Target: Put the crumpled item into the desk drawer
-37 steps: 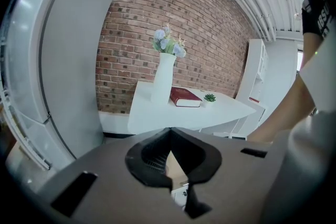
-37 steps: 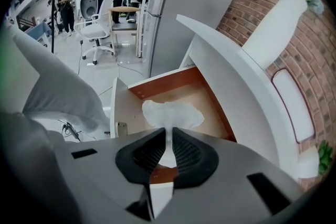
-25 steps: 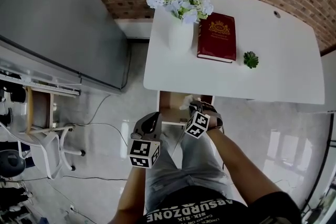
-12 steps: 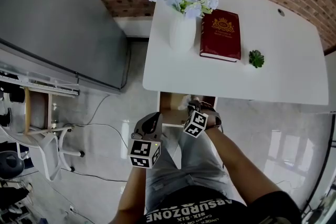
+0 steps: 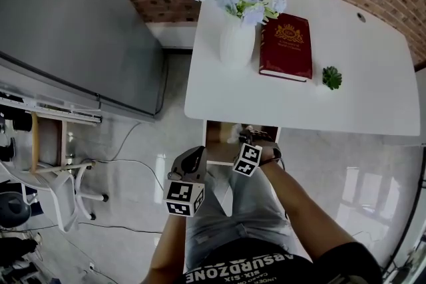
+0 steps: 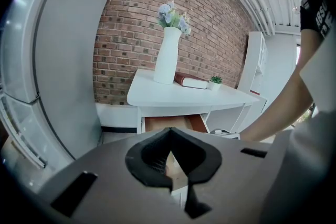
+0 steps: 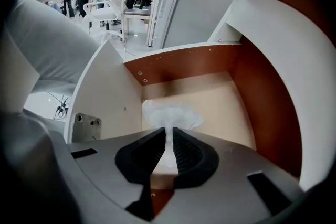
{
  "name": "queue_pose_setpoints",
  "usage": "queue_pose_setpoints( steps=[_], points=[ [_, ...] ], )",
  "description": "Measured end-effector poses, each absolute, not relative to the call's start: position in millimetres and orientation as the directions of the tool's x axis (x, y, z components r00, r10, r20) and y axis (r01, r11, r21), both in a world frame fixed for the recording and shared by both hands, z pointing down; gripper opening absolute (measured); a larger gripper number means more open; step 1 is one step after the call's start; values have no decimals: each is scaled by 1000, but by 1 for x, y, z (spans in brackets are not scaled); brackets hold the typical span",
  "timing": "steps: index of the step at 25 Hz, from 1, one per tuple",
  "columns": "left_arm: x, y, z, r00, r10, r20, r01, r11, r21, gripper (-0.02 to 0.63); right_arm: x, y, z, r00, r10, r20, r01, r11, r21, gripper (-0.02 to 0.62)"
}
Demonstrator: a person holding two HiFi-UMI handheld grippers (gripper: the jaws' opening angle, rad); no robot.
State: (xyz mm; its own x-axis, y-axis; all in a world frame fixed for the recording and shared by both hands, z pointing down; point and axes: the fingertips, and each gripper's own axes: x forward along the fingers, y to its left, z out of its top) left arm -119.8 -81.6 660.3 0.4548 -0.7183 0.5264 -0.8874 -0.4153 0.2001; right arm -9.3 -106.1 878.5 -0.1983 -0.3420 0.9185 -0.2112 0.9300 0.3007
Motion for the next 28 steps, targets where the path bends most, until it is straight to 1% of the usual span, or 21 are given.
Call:
queue_pose_setpoints(
  steps=[5,22,24,27,28],
  points=[
    [-122,-83,669,459,-711,533,-885,-420,203,6,-11,-109,890,-174,-339,925,-163,936,313,37],
    [-132,-87,682,464,-701,542,-881,-429,200,6,0,-122,919,-101,-290,952,-230,937,261,44],
    [-134,-87,682,464,-701,542,-881,-428,201,6,0,-121,921,-107,-278,955,-250,937,245,57],
    [-137,-88,679,462,-700,545,-882,-428,198,6,0,-121,921,-115,-261,958,-261,939,224,112],
    [-138,-89,677,461,-701,544,-882,-427,198,6,-1,-121,920,-117,-261,958,-261,939,224,121]
  ],
)
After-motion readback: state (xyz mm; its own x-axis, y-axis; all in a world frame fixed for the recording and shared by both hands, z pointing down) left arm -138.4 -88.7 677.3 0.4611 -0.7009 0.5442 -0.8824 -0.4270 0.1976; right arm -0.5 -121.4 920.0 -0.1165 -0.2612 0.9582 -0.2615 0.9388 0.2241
